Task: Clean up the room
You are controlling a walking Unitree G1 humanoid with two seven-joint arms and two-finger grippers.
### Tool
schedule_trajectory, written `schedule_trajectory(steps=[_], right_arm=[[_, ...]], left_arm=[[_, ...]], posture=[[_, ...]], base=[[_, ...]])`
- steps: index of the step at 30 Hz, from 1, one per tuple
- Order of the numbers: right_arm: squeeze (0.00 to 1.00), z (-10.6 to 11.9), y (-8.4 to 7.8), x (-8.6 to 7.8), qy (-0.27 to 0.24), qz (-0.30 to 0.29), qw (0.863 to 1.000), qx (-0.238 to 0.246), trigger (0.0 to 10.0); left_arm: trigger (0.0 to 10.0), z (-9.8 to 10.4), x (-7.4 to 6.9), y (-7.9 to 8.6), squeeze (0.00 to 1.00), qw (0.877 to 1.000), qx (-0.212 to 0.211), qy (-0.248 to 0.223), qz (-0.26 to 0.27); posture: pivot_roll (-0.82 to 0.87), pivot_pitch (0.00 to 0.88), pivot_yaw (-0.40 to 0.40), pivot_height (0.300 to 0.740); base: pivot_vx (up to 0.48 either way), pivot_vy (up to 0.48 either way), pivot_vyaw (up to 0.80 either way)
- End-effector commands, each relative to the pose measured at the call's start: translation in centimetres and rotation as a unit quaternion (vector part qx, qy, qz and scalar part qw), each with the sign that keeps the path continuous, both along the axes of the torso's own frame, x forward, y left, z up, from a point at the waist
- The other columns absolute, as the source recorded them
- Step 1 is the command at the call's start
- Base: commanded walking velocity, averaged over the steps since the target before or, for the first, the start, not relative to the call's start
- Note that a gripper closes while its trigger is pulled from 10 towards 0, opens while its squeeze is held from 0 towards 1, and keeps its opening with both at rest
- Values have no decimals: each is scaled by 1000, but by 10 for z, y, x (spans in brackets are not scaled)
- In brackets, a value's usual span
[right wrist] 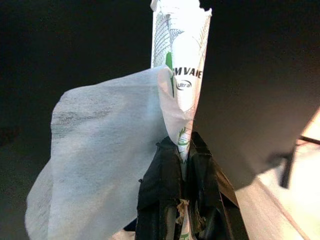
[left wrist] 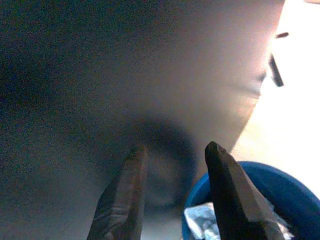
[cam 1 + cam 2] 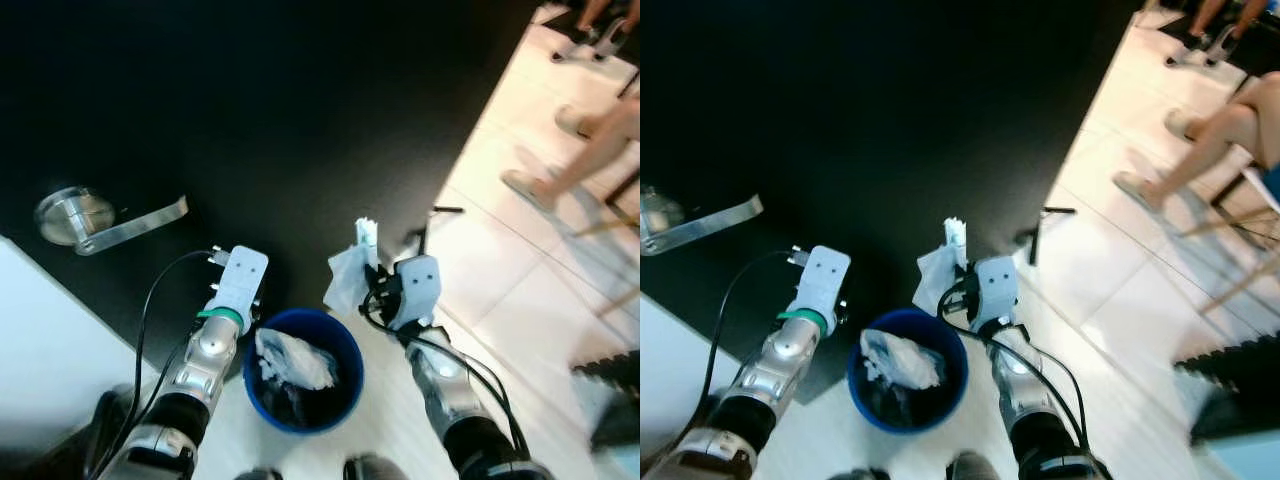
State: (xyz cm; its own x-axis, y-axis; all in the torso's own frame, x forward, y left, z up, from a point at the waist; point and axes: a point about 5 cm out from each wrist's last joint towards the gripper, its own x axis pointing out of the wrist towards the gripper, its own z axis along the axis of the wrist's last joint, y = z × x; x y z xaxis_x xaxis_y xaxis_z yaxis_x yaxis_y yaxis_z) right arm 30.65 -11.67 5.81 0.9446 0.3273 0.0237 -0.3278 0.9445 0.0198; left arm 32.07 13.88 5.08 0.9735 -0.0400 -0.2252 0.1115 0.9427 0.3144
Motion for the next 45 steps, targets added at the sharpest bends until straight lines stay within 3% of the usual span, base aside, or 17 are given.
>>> schedule_trajectory(steps=[1, 10, 19, 21, 22, 23, 24, 25, 26, 27, 28, 29, 31, 34, 41, 42, 45], right_arm=[[0, -5, 1, -4, 11, 0, 1000, 1, 10000], [0, -10, 3, -5, 22, 10, 1000, -13, 10000], [0, -16, 13, -1, 55, 42, 997, -44, 10000], [0, -15, 13, 4, 61, 37, 996, -56, 10000], [0, -15, 13, 8, 69, 31, 995, -66, 10000], [0, -15, 13, 8, 69, 31, 995, -66, 10000], [0, -15, 12, 12, 80, 23, 994, -69, 10000], [0, -15, 12, 12, 80, 23, 994, -69, 10000], [0, -15, 13, 13, 87, 20, 994, -69, 10000], [0, -15, 13, 13, 87, 20, 994, -69, 10000], [0, -17, 14, 13, 96, 20, 993, -64, 10000], [0, -17, 14, 13, 96, 20, 993, -64, 10000], [0, -21, 20, 10, 108, 26, 992, -64, 10000], [0, -24, 24, 8, 112, 31, 991, -68, 10000], [0, -23, 34, 8, 102, 31, 992, -75, 10000], [333, -22, 35, 9, 101, 27, 992, -75, 10000], [333, -21, 36, 9, 101, 24, 992, -75, 10000]], left_arm=[[10000, -9, -6, 2, 0, 1000, 7, 17, 0], [10000, -13, -9, -1, 0, 999, 6, 34, -26], [10000, -22, -23, 17, 0, 995, 68, 70, -32], [10000, -21, -32, 20, 0, 994, 71, 69, -51], [10000, -17, -43, 22, 0, 992, 73, 69, -77], [10000, -17, -43, 22, 0, 992, 73, 69, -77], [10000, -12, -57, 21, 0, 989, 68, 69, -112], [10000, -12, -57, 21, 0, 989, 68, 69, -112], [10000, -4, -72, 18, 0, 986, 56, 65, -145], [10000, -4, -72, 18, 0, 986, 56, 65, -145], [10000, 6, -86, 14, 0, 982, 37, 58, -175], [10000, 6, -86, 14, 0, 982, 37, 58, -175], [10000, 28, -106, 3, 0, 977, -7, 44, -208], [10000, 42, -116, -3, 0, 974, -29, 36, -220], [10000, 71, -139, -11, 0, 974, -68, 23, -213], [10000, 73, -143, -9, 0, 975, -70, 27, -211], [10000, 74, -146, -9, 0, 975, -70, 30, -209]], posture=[[-5, 0, 21, 740], [0, 0, 21, 740], [52, 19, 10, 740], [78, 49, 6, 740], [97, 77, 6, 740], [97, 77, 6, 740], [117, 104, 5, 740], [117, 104, 5, 740], [145, 147, 1, 740], [145, 147, 1, 740], [161, 171, -1, 740], [161, 171, -1, 740], [200, 237, -6, 740], [204, 246, -6, 740], [251, 356, 3, 740], [262, 366, 3, 740], [266, 369, 3, 740]], base=[[0, 0, 0], [0, 0, 0], [0, 0, 0], [0, 0, 0], [0, 0, 0], [0, 0, 0], [0, 0, 0], [0, 0, 0], [0, 0, 0], [0, 0, 0], [0, 0, 0], [0, 0, 0], [0, 0, 0], [0, 0, 0], [0, 0, 0], [0, 0, 0], [0, 0, 0]])
